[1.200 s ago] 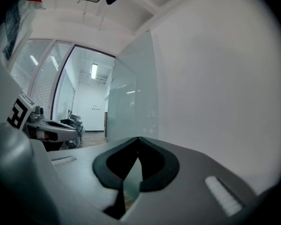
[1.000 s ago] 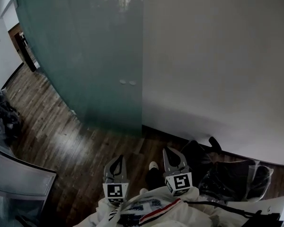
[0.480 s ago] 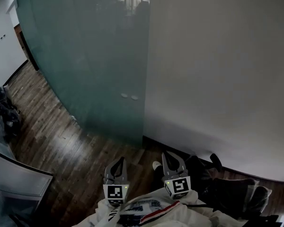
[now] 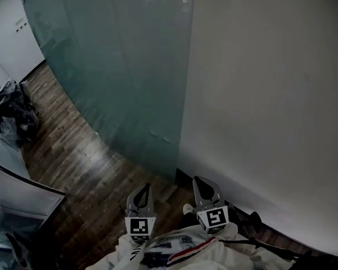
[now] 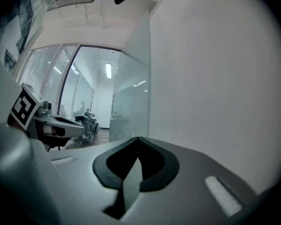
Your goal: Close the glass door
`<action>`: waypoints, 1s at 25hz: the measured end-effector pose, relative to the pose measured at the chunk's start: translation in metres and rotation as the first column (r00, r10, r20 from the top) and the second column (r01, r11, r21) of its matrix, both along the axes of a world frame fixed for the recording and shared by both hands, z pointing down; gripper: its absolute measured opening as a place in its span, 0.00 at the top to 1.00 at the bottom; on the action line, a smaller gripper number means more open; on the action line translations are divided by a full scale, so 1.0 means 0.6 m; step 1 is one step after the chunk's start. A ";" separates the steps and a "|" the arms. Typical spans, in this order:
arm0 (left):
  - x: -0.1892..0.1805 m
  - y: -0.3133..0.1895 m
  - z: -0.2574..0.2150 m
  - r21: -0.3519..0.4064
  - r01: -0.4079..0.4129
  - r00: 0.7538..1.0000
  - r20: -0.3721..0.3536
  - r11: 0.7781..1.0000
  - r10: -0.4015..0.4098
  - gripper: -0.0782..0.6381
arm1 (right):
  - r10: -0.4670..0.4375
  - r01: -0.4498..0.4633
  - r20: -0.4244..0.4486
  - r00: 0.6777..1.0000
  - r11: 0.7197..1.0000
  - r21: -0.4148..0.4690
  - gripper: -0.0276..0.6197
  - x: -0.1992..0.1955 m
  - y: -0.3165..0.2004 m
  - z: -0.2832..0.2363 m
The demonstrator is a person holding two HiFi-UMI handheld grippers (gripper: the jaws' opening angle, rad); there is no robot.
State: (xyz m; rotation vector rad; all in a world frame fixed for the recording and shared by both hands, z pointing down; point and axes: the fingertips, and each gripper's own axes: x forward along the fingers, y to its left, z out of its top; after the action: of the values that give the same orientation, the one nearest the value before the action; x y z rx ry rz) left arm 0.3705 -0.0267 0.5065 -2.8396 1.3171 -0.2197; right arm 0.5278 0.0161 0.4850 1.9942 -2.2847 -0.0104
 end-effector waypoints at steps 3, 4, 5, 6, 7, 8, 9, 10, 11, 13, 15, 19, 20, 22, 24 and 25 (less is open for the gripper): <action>0.026 -0.020 0.002 -0.005 0.055 0.998 0.003 0.998 -0.055 0.89 | -0.064 0.064 0.014 0.998 0.998 0.008 0.95 0.028 -0.039 -0.006; 0.033 -0.024 0.003 -0.005 0.076 0.997 0.007 0.997 -0.076 0.89 | -0.088 0.088 0.025 0.996 0.996 0.012 0.95 0.035 -0.047 -0.010; 0.039 -0.028 0.002 -0.003 0.099 0.995 0.010 0.995 -0.099 0.89 | -0.113 0.113 0.030 0.993 0.993 0.016 0.95 0.041 -0.056 -0.011; 0.042 -0.033 0.002 0.001 0.123 0.992 0.012 0.992 -0.123 0.89 | -0.142 0.141 0.033 0.989 0.990 0.018 0.95 0.044 -0.066 -0.011; 0.044 -0.039 0.000 0.002 0.146 0.989 0.012 0.989 -0.146 0.89 | -0.173 0.173 0.038 0.984 0.985 0.020 0.95 0.043 -0.078 -0.009; 0.045 -0.046 -0.001 -0.002 0.171 0.985 0.013 0.985 -0.171 0.89 | -0.207 0.206 0.043 0.977 0.978 0.022 0.95 0.041 -0.091 -0.006; 0.046 -0.052 0.001 -0.009 0.198 0.980 0.012 0.980 -0.198 0.89 | -0.243 0.242 0.049 0.969 0.970 0.021 0.95 0.039 -0.104 -0.004; 0.046 -0.058 0.006 -0.013 0.228 0.974 0.010 0.973 -0.228 0.89 | -0.277 0.276 0.055 0.959 0.961 0.015 0.95 0.038 -0.115 -0.001; 0.047 -0.062 0.013 -0.016 0.258 0.966 0.007 0.966 -0.258 0.89 | -0.306 0.306 0.057 0.950 0.952 0.009 0.95 0.039 -0.124 0.004; 0.048 -0.066 0.021 -0.036 0.304 0.953 0.003 0.952 -0.304 0.89 | -0.352 0.353 0.062 0.934 0.936 -0.002 0.95 0.039 -0.139 0.008; 0.043 -0.071 0.028 -0.057 0.330 0.944 0.010 0.942 -0.330 0.89 | -0.378 0.380 0.069 0.923 0.925 -0.012 0.95 0.034 -0.157 0.014; 0.019 -0.082 0.055 -0.073 0.362 0.932 0.037 0.929 -0.361 0.89 | -0.401 0.405 0.091 0.912 0.914 -0.031 0.95 0.016 -0.179 0.049; 0.011 -0.087 0.056 -0.072 0.369 0.929 0.039 0.926 -0.368 0.89 | -0.407 0.412 0.095 0.908 0.911 -0.032 0.95 0.008 -0.182 0.053; 0.001 -0.099 0.053 -0.066 0.373 0.928 0.034 0.926 -0.371 0.89 | -0.413 0.418 0.103 0.905 0.908 -0.030 0.95 -0.002 -0.190 0.052; 0.005 -0.107 0.050 -0.064 0.353 0.935 0.029 0.933 -0.352 0.89 | -0.400 0.406 0.125 0.908 0.913 -0.030 0.95 0.002 -0.194 0.052; 0.011 -0.111 0.050 -0.062 0.340 0.940 0.029 0.938 -0.339 0.89 | -0.390 0.397 0.135 0.911 0.917 -0.030 0.95 0.008 -0.196 0.053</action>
State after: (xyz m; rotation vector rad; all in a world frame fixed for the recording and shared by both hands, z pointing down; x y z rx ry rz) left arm 0.3768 -0.0930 0.5364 -2.6316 1.8233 -0.2932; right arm 0.5324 -0.1015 0.5166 1.5132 -2.6953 0.1506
